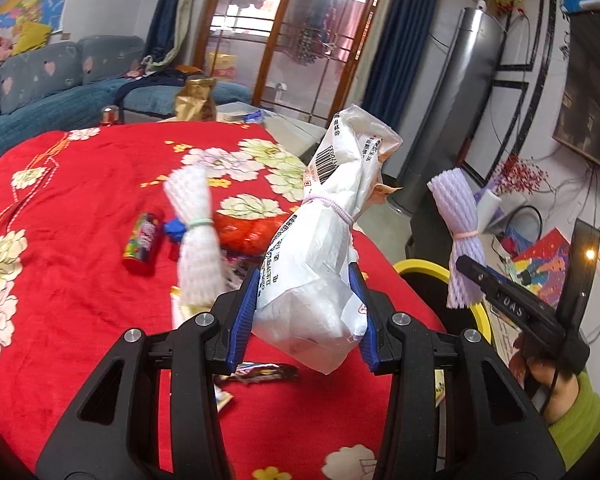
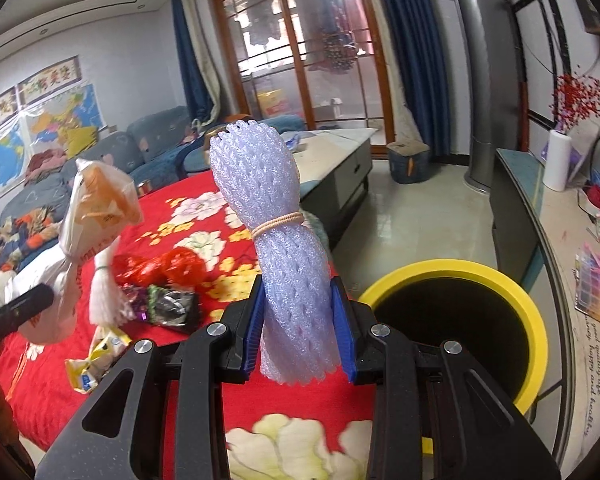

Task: Collect trash
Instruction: 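Carry the bag and the foam net with both tools over the yellow-rimmed bin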

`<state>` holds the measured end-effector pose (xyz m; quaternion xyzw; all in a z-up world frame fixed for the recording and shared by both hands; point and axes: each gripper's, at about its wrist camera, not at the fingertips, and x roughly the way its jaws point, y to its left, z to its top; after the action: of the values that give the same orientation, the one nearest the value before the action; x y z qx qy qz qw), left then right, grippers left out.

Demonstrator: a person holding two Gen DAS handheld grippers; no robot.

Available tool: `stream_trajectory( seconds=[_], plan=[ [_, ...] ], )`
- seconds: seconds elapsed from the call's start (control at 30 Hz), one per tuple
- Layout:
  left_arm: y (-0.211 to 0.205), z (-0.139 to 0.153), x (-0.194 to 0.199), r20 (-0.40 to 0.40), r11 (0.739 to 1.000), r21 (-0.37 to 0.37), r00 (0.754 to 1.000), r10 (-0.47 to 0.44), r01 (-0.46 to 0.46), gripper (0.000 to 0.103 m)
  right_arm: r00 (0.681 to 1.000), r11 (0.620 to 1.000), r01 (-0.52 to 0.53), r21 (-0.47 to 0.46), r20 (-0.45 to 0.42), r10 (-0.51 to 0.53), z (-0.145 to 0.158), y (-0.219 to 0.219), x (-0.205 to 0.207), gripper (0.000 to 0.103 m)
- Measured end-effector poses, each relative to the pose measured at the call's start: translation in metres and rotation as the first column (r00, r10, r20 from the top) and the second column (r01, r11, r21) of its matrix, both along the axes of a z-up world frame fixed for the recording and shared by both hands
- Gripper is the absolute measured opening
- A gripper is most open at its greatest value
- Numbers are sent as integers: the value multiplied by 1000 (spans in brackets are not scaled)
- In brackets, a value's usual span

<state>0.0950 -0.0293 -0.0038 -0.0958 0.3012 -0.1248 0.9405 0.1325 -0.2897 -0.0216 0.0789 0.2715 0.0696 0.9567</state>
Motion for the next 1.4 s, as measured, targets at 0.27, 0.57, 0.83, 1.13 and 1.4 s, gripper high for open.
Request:
stream_trajectory(
  seconds=[0.27, 0.57, 0.83, 1.13, 1.4],
  plan=[
    [-31, -7, 7, -15, 997, 38, 997, -70, 71, 36, 995, 995, 94, 23, -16, -94, -5, -38, 4, 30],
    [-74, -15, 14, -25, 984, 92, 988, -154, 156, 36, 982, 981, 188, 44, -42, -187, -16, -77, 5, 30],
    [-113, -22, 28, -47, 967, 122, 974, -220, 224, 36, 965, 964, 257, 68, -70, -252, -27, -109, 5, 30],
    [-159, -31, 51, -86, 940, 156, 953, -292, 302, 36, 950, 950, 298, 89, -125, -286, -44, -136, 5, 30],
    [-192, -46, 70, -140, 921, 165, 933, -332, 352, 37, 938, 940, 322, 113, -170, -301, -60, -156, 4, 32]
  ],
)
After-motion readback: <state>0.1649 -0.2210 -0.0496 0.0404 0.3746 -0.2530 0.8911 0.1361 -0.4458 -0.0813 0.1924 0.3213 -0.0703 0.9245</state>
